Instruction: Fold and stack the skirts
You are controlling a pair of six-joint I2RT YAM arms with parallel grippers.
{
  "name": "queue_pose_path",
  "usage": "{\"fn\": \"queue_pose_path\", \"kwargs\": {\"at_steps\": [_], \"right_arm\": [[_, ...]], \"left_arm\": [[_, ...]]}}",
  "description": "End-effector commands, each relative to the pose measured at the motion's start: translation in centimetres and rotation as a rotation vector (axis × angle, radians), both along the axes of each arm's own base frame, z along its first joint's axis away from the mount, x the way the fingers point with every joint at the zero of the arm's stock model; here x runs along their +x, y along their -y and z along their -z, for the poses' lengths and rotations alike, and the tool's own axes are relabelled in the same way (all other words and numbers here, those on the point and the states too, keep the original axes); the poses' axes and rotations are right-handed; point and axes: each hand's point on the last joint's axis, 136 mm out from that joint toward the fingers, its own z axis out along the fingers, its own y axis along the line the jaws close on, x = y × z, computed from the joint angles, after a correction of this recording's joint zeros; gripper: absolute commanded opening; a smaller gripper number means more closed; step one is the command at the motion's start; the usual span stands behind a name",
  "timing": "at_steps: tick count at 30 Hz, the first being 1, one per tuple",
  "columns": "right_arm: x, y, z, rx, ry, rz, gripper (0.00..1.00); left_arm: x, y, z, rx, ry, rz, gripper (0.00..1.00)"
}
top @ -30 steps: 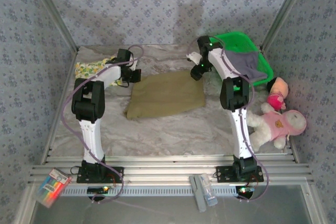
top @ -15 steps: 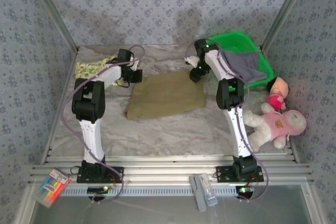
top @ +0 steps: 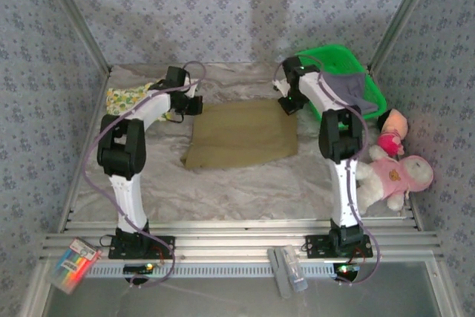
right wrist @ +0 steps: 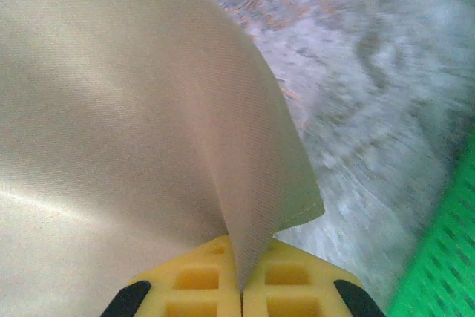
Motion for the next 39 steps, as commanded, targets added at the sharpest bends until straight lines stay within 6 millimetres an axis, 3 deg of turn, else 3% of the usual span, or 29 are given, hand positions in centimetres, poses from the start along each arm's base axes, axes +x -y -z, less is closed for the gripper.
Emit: {"fn": "queue_pose_path", "kwargs": {"at_steps": [1, 6, 15, 21, 25, 28, 31, 34, 39], "right_arm": [[1.5, 1.2, -10.9, 0.042, 0.358, 0.108, 0.0], [-1.2, 2.0, -19.0, 0.155, 0.609, 0.167, 0.0], [-5.1, 2.6, -29.4, 0.38, 0.885, 0.197, 0.0], [-6.0, 3.0, -35.8, 0.482, 1.073, 0.193, 0.0], [-7.8, 2.7, -39.3, 0.552, 1.157, 0.164, 0.0], [-8.8, 2.5, -40.8, 0.584, 1.195, 0.135, 0.0], [-8.0, 2.7, -40.7, 0.564, 1.212, 0.139, 0.0], [-5.8, 2.9, -40.1, 0.554, 1.208, 0.152, 0.0], [-1.0, 2.6, -39.6, 0.551, 1.201, 0.157, 0.0]], "left_arm": [[0.4, -0.2, -8.8, -0.052, 0.202, -0.024, 0.0], [-1.2, -0.3, -16.1, -0.092, 0.36, -0.027, 0.0], [-4.5, -2.4, -27.3, -0.156, 0.618, -0.116, 0.0], [-5.5, -2.6, -32.7, -0.178, 0.688, -0.114, 0.0], [-7.0, -2.3, -35.7, -0.221, 0.721, -0.096, 0.0], [-7.5, -2.9, -37.4, -0.267, 0.732, -0.142, 0.0], [-6.7, -2.7, -37.3, -0.288, 0.696, -0.146, 0.0], [-4.1, -2.9, -35.4, -0.235, 0.643, -0.176, 0.0], [0.4, -3.8, -34.1, -0.125, 0.661, -0.223, 0.0]]}}
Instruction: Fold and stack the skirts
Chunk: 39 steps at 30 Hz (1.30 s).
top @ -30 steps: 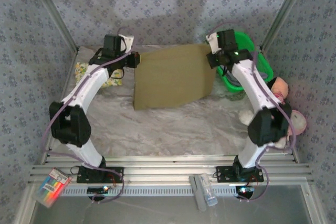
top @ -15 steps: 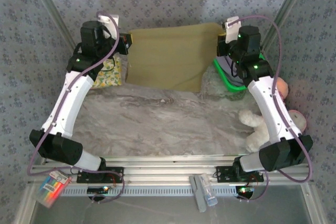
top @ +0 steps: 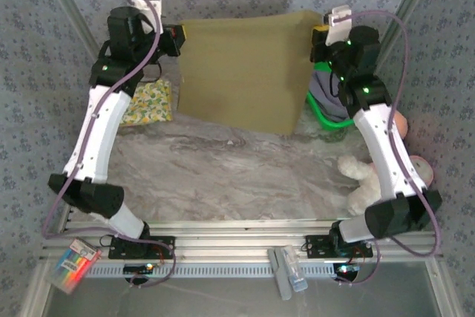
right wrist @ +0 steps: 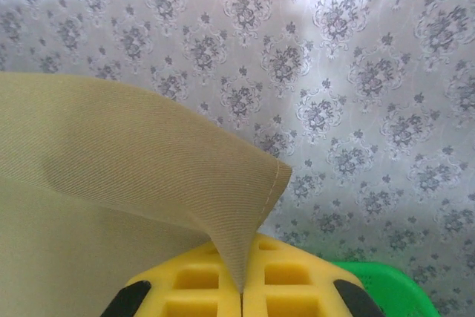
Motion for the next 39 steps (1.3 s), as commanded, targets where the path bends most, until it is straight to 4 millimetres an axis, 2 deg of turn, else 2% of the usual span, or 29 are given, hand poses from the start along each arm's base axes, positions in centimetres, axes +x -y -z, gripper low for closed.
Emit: {"fn": "queue_pose_path", "kwargs": {"at_steps": [1, 4, 6, 9, 12, 14, 17, 19, 20, 21, 22, 23, 24, 25, 26, 28, 31, 32, 35, 37, 39], "right_arm": [[2.9, 1.2, -1.7, 0.026, 0.054, 0.053, 0.0], [4.7, 0.7, -3.1, 0.043, 0.087, 0.037, 0.0], [4.9, 0.8, -4.6, 0.047, 0.11, 0.039, 0.0], [4.3, 0.7, -6.2, 0.038, 0.135, 0.015, 0.0], [3.5, 0.5, -5.3, -0.018, 0.122, -0.017, 0.0], [3.3, 0.5, -3.1, -0.068, 0.082, -0.025, 0.0], [2.3, 0.4, 3.2, -0.173, -0.038, -0.048, 0.0], [0.5, 0.1, 9.6, -0.238, -0.151, -0.073, 0.0], [-1.2, -0.1, 12.5, -0.258, -0.187, -0.088, 0.0], [-2.8, -0.5, 14.7, -0.266, -0.212, -0.102, 0.02], [-5.1, -1.0, 18.7, -0.275, -0.273, -0.132, 0.19], [-7.2, -1.4, 21.5, -0.266, -0.324, -0.152, 0.43], [-8.9, -1.6, 23.4, -0.245, -0.369, -0.164, 0.68], [-10.6, -1.7, 25.0, -0.215, -0.414, -0.159, 1.0], [-11.9, -1.6, 26.2, -0.188, -0.439, -0.146, 1.0], [-13.3, -0.9, 26.5, -0.164, -0.437, -0.109, 1.0], [-13.4, 1.1, 25.4, -0.032, -0.393, 0.002, 1.0], [-13.1, 1.5, 24.9, 0.01, -0.375, 0.012, 1.0], [-12.2, 0.2, 25.4, 0.141, -0.418, -0.046, 1.0], [-11.4, -1.1, 26.4, 0.221, -0.465, -0.069, 1.0], [-10.6, -2.2, 27.6, 0.288, -0.518, -0.067, 1.0]], "left_arm": [[3.7, -3.5, 1.3, 0.065, -0.018, -0.175, 0.0], [5.5, -3.7, -0.3, 0.008, 0.033, -0.213, 0.0], [6.0, -4.1, -1.9, 0.012, 0.082, -0.245, 0.0], [5.3, -4.2, -4.0, 0.045, 0.149, -0.236, 0.0], [4.1, -3.4, -3.4, 0.129, 0.179, -0.194, 0.0], [3.2, -2.6, -1.2, 0.176, 0.181, -0.158, 0.0], [1.5, -1.7, 5.0, 0.277, 0.139, -0.13, 0.0], [-0.7, -0.9, 10.5, 0.351, 0.083, -0.141, 0.0], [-2.1, -0.6, 13.1, 0.386, 0.053, -0.152, 0.0], [-3.4, -0.6, 15.1, 0.408, 0.03, -0.18, 0.07], [-5.1, -0.9, 18.3, 0.434, -0.018, -0.21, 0.25], [-6.9, -1.2, 21.0, 0.423, -0.069, -0.228, 0.55], [-8.4, -1.7, 22.9, 0.405, -0.114, -0.244, 0.77], [-10.1, -1.9, 24.8, 0.376, -0.171, -0.242, 0.94], [-11.8, -1.9, 26.0, 0.337, -0.215, -0.229, 0.99], [-13.8, -1.6, 26.5, 0.274, -0.257, -0.201, 1.0], [-14.6, -0.3, 25.9, 0.198, -0.267, -0.134, 1.0], [-14.3, 0.3, 25.6, 0.18, -0.269, -0.112, 1.0], [-12.6, 2.9, 25.4, 0.121, -0.314, -0.041, 1.0], [-11.2, 5.0, 26.0, 0.085, -0.373, -0.006, 1.0], [-10.3, 7.4, 27.5, 0.054, -0.461, 0.05, 1.0]]}}
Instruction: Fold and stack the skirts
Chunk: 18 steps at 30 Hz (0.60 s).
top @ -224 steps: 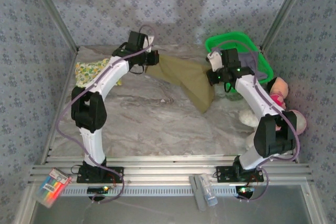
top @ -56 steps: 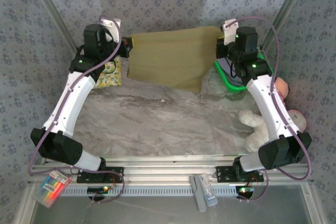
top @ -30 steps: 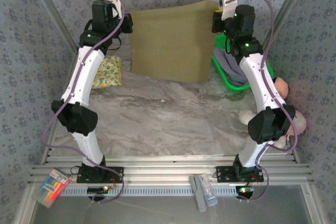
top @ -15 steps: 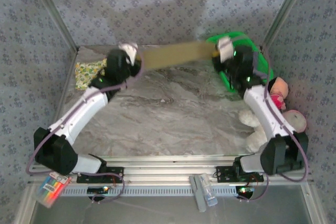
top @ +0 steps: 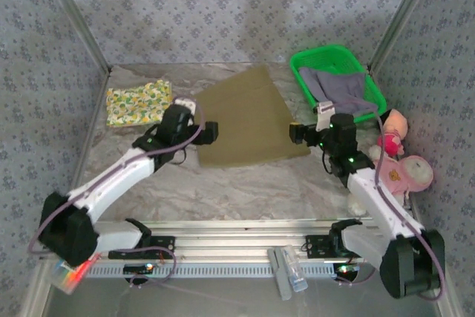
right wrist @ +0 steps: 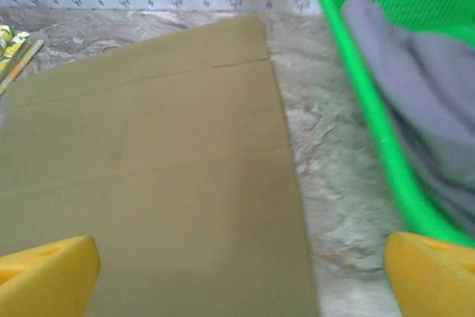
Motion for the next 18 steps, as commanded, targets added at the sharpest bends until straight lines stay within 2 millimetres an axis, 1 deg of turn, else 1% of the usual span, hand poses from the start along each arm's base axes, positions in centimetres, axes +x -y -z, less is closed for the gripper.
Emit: {"fn": "queue_pose_path", "kwargs": {"at_steps": [1, 4, 6, 8, 9, 11, 13, 15, 18], "right_arm": [[1.3, -2.4, 1.1, 0.194, -0.092, 0.028, 1.0], [1.6, -3.4, 3.8, 0.28, -0.21, 0.108, 1.0], [1.1, -4.5, 5.8, 0.331, -0.297, 0.117, 1.0], [0.2, -4.9, 8.3, 0.36, -0.412, 0.146, 1.0], [-0.1, -5.0, 9.1, 0.379, -0.454, 0.163, 1.0], [-1.0, -5.1, 11.1, 0.383, -0.536, 0.181, 1.0], [-1.9, -5.2, 12.5, 0.368, -0.598, 0.179, 1.0], [-3.0, -5.1, 13.7, 0.344, -0.669, 0.181, 0.98], [-5.3, -4.1, 15.6, 0.288, -0.778, 0.238, 0.98]], "left_arm": [[1.5, 4.6, 1.2, -0.148, -0.14, 0.066, 1.0], [1.7, 7.6, 3.9, -0.201, -0.28, 0.104, 1.0], [0.7, 9.5, 6.1, -0.222, -0.376, 0.141, 1.0], [-0.9, 10.9, 8.5, -0.257, -0.511, 0.168, 1.0], [-1.7, 11.3, 9.4, -0.27, -0.569, 0.186, 1.0], [-3.5, 11.2, 11.6, -0.248, -0.677, 0.197, 1.0], [-5.0, 10.8, 13.2, -0.219, -0.747, 0.214, 1.0], [-6.5, 10.6, 14.2, -0.213, -0.816, 0.234, 1.0], [-8.5, 10.6, 15.1, -0.193, -0.88, 0.262, 0.99]]}}
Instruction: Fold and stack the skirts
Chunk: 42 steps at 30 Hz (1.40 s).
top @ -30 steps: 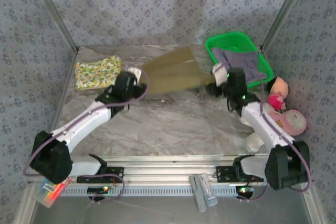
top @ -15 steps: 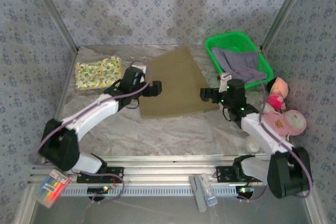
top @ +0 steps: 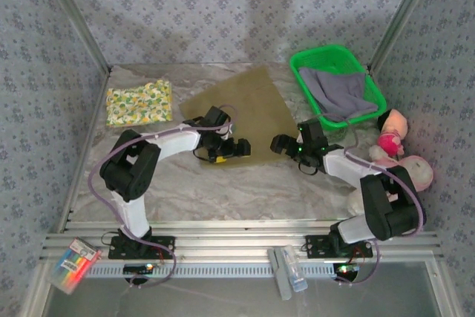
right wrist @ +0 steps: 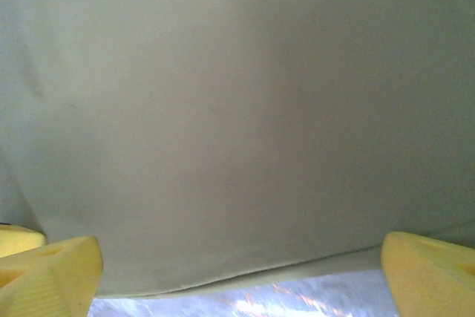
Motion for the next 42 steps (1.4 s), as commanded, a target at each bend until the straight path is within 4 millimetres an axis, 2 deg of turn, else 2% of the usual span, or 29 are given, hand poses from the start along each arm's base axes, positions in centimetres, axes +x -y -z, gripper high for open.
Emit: {"fn": "queue_pose_path", "kwargs": {"at_steps": [1, 5, 11, 14, 17, 20, 22, 25, 29, 36, 42], "right_arm": [[-3.5, 1.0, 2.4, -0.033, -0.195, 0.04, 0.98], [-5.3, 2.2, 3.2, -0.055, -0.256, 0.086, 0.98], [-4.5, 3.1, 2.4, -0.032, -0.236, 0.171, 0.96], [-4.3, 3.7, 1.1, -0.03, -0.195, 0.215, 0.96], [-5.5, 5.0, 0.5, -0.034, -0.205, 0.276, 0.96], [-6.1, 6.7, 0.4, -0.005, -0.235, 0.34, 0.91], [-6.0, 7.4, 0.6, 0.049, -0.264, 0.387, 0.86], [-5.1, 6.9, 0.6, 0.154, -0.279, 0.384, 0.76], [-4.1, 6.8, 0.9, 0.162, -0.287, 0.381, 0.69], [-2.6, 8.1, 1.0, 0.122, -0.235, 0.448, 0.55], [-1.7, 8.7, 1.5, 0.096, -0.223, 0.455, 0.48]], "left_arm": [[-4.0, 0.0, 1.0, 0.007, -0.138, 0.072, 1.0], [-4.7, -0.2, 0.9, 0.016, -0.14, 0.084, 1.0], [-4.2, -0.5, 1.0, 0.048, -0.114, 0.071, 1.0], [-3.6, -0.9, -0.7, 0.036, -0.054, 0.064, 1.0], [-3.2, -0.9, -3.4, -0.021, 0.042, 0.04, 1.0], [-2.6, -2.2, -4.5, -0.001, 0.116, -0.033, 1.0], [-2.2, -3.4, -4.4, 0.044, 0.134, -0.099, 1.0], [-1.8, -4.7, -3.8, 0.085, 0.132, -0.171, 1.0], [-2.0, -5.8, -3.3, 0.106, 0.087, -0.213, 1.0], [-3.7, -8.0, -2.3, 0.14, 0.002, -0.299, 1.0], [-5.5, -9.8, -2.2, 0.127, -0.075, -0.393, 1.0]]}}
